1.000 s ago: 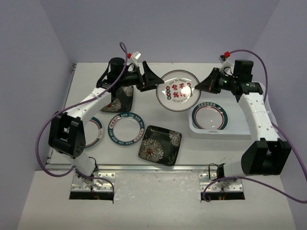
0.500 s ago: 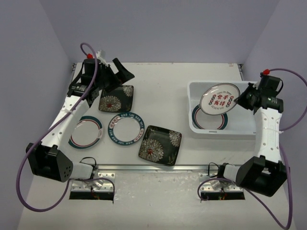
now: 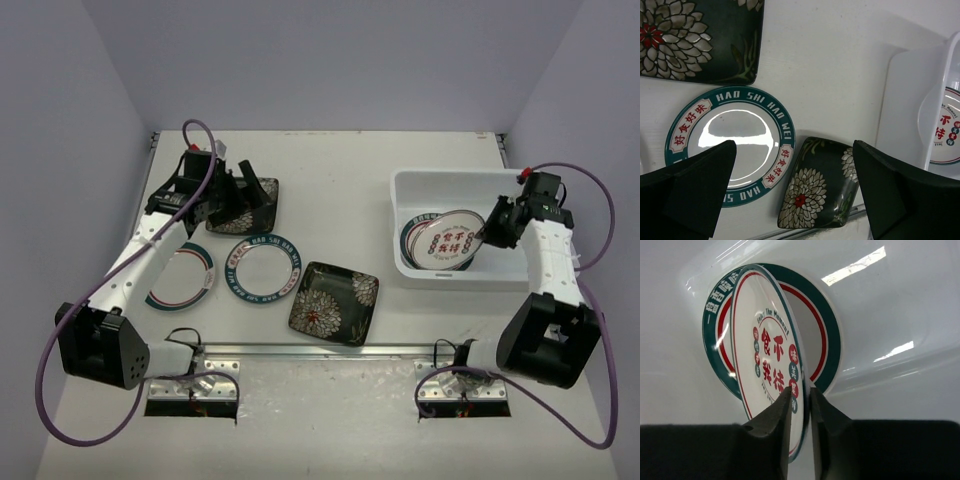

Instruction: Place the plates into the plastic bin on the countertop

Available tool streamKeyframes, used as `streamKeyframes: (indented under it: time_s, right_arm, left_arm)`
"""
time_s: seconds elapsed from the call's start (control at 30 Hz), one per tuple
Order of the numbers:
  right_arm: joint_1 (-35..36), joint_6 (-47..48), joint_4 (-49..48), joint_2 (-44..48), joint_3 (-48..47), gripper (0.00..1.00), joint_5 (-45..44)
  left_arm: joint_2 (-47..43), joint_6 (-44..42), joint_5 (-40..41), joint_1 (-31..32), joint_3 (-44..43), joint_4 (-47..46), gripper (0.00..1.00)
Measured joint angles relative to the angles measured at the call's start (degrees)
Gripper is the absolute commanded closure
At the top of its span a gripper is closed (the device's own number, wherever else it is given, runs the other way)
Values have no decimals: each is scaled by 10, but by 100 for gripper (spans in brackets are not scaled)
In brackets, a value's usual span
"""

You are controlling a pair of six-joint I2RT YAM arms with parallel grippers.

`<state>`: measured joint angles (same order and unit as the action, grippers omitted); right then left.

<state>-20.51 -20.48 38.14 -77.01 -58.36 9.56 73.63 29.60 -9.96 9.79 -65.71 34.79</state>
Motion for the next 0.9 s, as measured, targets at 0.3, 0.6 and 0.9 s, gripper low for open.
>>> streamKeyframes:
  time_s: [0.3,0.6,0.9]
  right_arm:
    - [43,5,13,-15,-1,1,-29]
    - [97,4,86,-14,-88,1,-88]
    - [407,-25,1,2,-228,1,56]
  left_arm:
    - [-28,-31,11,-5,23,17,0]
    - [-19,-43,34,-5,-49,52,0]
    - [-22,-29,100,-5,-199,59,0]
